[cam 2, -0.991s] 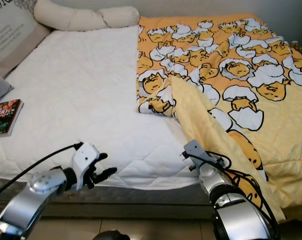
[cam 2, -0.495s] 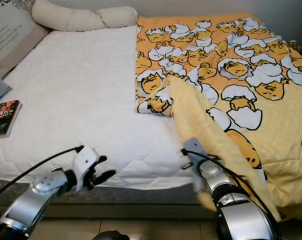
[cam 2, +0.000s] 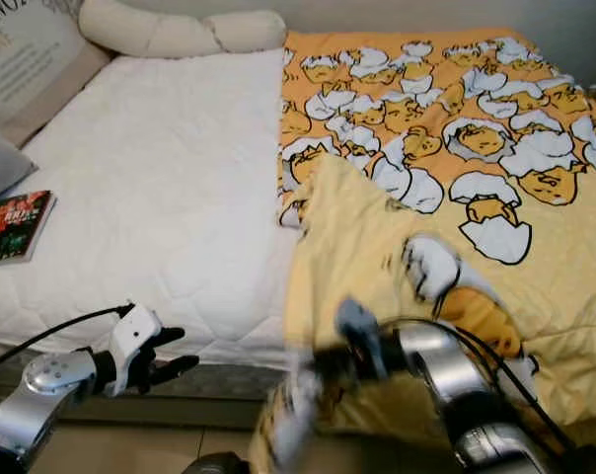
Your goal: Clean up the room
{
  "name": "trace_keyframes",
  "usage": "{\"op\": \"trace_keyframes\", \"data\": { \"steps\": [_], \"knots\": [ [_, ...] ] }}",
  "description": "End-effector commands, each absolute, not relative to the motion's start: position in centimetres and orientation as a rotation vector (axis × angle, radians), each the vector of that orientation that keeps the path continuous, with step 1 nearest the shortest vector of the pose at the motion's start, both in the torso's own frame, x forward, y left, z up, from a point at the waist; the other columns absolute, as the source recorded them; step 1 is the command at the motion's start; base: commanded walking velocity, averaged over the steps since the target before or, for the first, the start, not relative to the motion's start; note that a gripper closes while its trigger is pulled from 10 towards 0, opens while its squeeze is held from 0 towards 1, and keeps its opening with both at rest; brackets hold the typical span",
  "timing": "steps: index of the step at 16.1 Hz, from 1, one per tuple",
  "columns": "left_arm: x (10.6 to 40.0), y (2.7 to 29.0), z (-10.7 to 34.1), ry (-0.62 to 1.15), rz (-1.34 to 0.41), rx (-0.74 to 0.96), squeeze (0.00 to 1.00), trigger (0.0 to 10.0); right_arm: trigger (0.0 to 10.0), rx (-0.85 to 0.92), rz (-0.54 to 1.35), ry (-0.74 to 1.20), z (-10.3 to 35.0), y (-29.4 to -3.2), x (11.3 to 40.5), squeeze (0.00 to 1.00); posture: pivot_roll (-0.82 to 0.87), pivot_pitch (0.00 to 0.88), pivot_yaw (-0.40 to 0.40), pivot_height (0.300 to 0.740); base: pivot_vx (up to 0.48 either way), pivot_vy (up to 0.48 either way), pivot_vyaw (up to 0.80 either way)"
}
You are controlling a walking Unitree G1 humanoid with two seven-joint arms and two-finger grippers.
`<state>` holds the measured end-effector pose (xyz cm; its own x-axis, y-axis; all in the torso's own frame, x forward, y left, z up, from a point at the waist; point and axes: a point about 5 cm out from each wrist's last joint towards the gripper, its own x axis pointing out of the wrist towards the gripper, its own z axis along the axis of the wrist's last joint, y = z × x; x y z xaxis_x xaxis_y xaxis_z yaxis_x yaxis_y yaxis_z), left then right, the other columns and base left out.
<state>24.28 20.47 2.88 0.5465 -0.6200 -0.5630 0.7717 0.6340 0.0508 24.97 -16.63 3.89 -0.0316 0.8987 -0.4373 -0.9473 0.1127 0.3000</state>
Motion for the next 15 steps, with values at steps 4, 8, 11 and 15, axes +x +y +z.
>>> {"op": "trace_keyframes", "data": {
  "steps": [4, 8, 11, 15],
  "knots": [
    [24.7, 20.3, 1.3, 0.565, -0.845, 0.309, 0.00, 10.0, 0.0, -0.155, 1.803, 0.742, 5.4, -17.4, 20.1, 0.00, 0.09, 0.000, 0.095, 0.740, 0.000, 0.000, 0.00],
    [24.1, 20.0, -0.3, 0.591, -0.851, 0.310, 0.00, 10.0, 10.0, -0.278, 1.692, 0.814, 3.4, -18.3, 18.4, 0.00, 0.08, 0.000, 0.102, 0.740, 0.000, 0.000, 0.00],
    [23.8, 24.4, 1.3, 0.575, -0.855, 0.320, 0.00, 10.0, 10.0, -0.190, 1.408, 0.741, 3.0, -17.8, 20.6, 1.00, 0.08, 0.000, 0.103, 0.740, 0.000, 0.000, 0.00],
    [24.4, 22.7, 3.0, 0.501, -0.904, 0.322, 0.00, 10.0, 10.0, -0.167, 1.476, 0.748, 3.5, -17.4, 20.5, 1.00, 0.10, 0.000, 0.089, 0.740, 0.000, 0.000, 0.00]
  ]
}}
